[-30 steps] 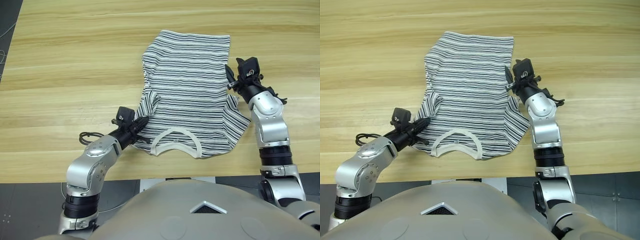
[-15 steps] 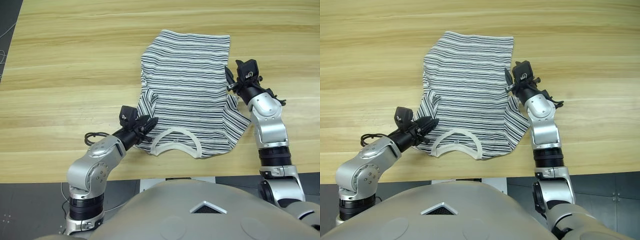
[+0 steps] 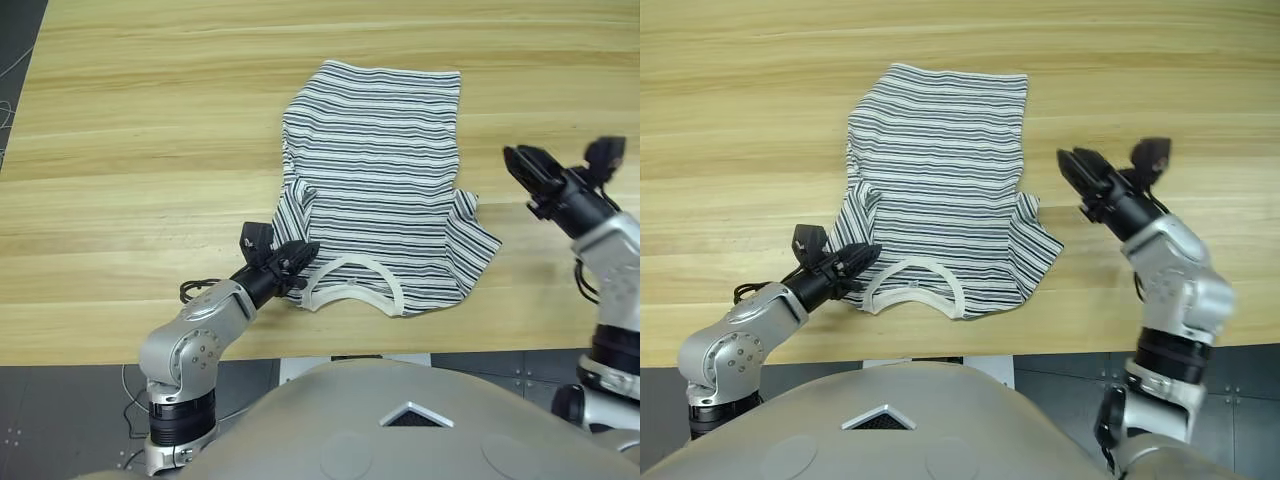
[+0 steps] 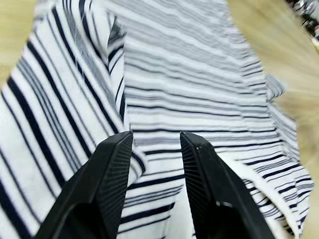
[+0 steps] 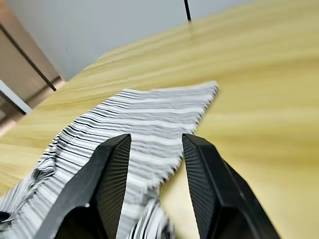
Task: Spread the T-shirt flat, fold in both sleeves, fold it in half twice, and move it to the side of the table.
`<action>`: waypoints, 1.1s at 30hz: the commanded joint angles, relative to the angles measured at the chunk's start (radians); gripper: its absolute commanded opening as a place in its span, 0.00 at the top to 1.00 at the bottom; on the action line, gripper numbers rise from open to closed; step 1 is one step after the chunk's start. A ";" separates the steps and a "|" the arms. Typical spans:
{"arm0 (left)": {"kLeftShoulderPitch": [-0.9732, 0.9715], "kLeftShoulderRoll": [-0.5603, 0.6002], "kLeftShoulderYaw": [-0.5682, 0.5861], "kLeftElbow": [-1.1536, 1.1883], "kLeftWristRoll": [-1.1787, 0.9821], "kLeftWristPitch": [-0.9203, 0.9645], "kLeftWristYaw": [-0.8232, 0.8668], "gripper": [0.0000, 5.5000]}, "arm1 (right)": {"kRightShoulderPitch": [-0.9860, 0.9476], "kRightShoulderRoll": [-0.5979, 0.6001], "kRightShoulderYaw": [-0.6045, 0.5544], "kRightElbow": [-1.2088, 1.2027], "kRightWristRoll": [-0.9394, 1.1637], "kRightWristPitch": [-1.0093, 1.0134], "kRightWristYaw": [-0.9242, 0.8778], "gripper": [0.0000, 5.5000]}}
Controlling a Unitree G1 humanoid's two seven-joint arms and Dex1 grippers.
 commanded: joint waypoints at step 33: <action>0.011 -0.057 0.034 -0.077 -0.048 -0.013 0.103 0.68 | 0.393 0.247 0.162 -0.314 0.049 0.144 -0.560 0.65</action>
